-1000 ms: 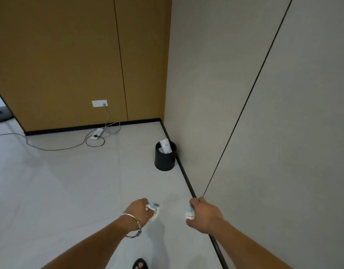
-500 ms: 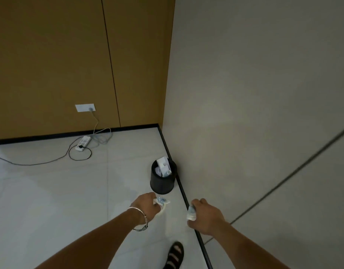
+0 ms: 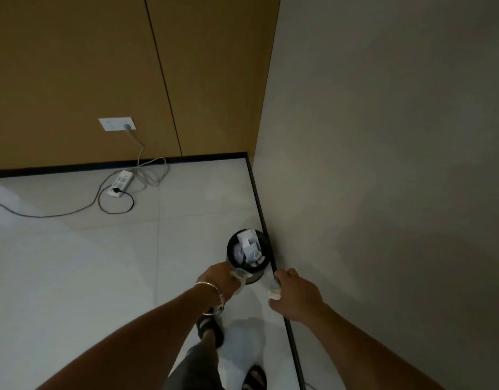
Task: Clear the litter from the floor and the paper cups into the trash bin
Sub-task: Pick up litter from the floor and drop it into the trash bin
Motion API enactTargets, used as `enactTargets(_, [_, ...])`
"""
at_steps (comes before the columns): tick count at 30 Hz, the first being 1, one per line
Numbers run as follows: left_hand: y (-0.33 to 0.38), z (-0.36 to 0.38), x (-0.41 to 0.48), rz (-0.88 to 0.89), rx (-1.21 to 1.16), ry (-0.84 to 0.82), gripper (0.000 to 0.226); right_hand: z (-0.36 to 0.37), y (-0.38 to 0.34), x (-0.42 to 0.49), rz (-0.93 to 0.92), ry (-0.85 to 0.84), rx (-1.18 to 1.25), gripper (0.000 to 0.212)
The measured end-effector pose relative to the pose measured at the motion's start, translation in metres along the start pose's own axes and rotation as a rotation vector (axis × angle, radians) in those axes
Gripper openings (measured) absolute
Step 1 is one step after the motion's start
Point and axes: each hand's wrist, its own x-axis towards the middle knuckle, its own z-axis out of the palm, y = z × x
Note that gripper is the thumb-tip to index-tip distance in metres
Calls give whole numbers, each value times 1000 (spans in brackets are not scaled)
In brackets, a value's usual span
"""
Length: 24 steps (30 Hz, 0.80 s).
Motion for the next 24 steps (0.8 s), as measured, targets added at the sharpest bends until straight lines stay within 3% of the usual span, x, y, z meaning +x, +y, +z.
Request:
enactTargets(3, [-5, -9, 70, -31, 11, -85, 30, -9, 2, 60, 33, -27, 2, 68])
enactTargets(11, [-32, 6, 256, -145, 69, -222, 33, 8, 24, 239, 122, -81, 95, 67])
enactTargets(19, [-74, 112, 410, -186, -17, -357, 25, 125, 74, 393, 161, -148, 50, 70])
enactTargets(24, [-95, 158, 453, -188, 0, -429, 28, 196, 85, 432, 225, -256, 122, 93])
